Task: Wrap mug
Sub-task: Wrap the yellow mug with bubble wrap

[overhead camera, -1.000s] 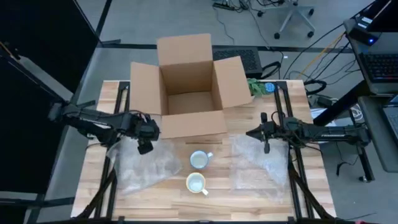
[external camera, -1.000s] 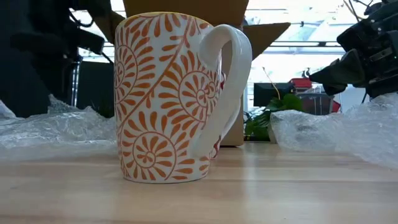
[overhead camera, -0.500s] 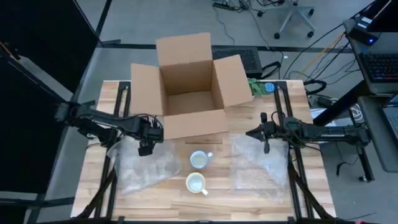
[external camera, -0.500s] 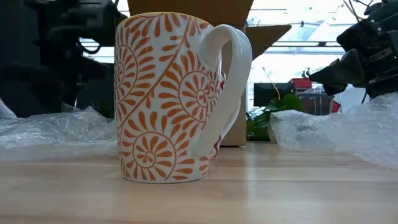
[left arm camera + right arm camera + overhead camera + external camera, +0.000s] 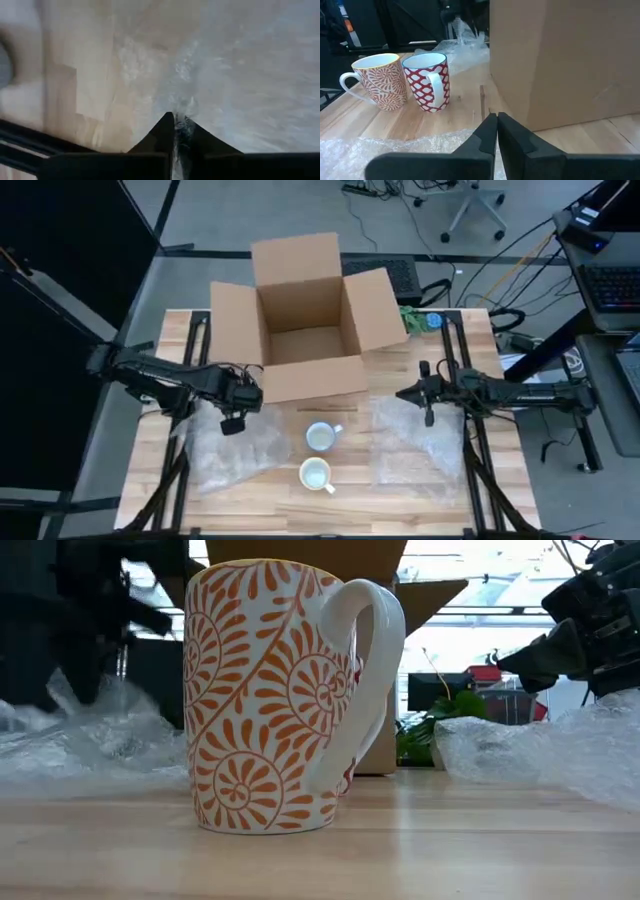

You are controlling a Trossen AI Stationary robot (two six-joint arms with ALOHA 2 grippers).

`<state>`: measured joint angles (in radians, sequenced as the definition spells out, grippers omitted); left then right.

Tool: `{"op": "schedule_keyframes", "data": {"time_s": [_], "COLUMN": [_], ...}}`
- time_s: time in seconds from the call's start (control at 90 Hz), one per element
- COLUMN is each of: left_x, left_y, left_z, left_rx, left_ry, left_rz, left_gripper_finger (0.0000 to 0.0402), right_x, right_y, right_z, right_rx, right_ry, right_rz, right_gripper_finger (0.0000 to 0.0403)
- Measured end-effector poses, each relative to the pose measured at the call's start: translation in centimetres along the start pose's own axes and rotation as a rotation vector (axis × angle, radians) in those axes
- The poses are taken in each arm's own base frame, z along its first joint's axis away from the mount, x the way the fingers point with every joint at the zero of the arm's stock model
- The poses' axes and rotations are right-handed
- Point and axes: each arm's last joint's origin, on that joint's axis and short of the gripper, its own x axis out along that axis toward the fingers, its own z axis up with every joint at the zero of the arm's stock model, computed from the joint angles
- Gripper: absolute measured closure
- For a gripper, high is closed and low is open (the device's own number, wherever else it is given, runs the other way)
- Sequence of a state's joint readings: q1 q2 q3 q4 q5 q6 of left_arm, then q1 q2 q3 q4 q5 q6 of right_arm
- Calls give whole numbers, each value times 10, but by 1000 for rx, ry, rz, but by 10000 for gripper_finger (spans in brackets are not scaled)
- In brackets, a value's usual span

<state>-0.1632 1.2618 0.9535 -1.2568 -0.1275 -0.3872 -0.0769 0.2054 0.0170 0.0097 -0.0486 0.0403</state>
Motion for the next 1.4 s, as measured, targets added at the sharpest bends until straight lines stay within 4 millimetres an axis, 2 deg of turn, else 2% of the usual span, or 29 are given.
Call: {"op": "schedule_keyframes", "data": {"time_s": [0.211,0.344,0.511,0.711,0.889,1.111,1.178,1.267,1.4], "left_x": [-51,-74,-89,-96,-94,-71,-62,-50,-30], "left_y": [-18,-34,-51,-79,-121,-173,-188,-208,-228], "left_z": [0,-1,-12,-22,-28,-38,-40,-41,-41], "left_rx": [34,0,-71,-146,-167,-201,-201,-192,-186], "left_ry": [-145,-192,-148,-125,-143,-120,-106,-101,-115], "left_rz": [-104,-238,-365,-502,-587,-559,-558,-567,-525], "left_gripper_finger": [401,402,401,401,401,401,401,401,401], "right_x": [0,0,0,0,0,0,0,0,-1], "right_y": [0,0,0,0,0,0,0,0,1], "right_z": [0,0,0,0,0,3,5,8,13], "right_rx": [0,0,0,0,0,20,117,337,566], "right_ry": [-1,0,0,-1,0,-36,-53,-81,-126], "right_rz": [0,0,0,0,0,2,7,21,46], "right_gripper_finger": [403,403,403,403,403,403,403,403,403]}}
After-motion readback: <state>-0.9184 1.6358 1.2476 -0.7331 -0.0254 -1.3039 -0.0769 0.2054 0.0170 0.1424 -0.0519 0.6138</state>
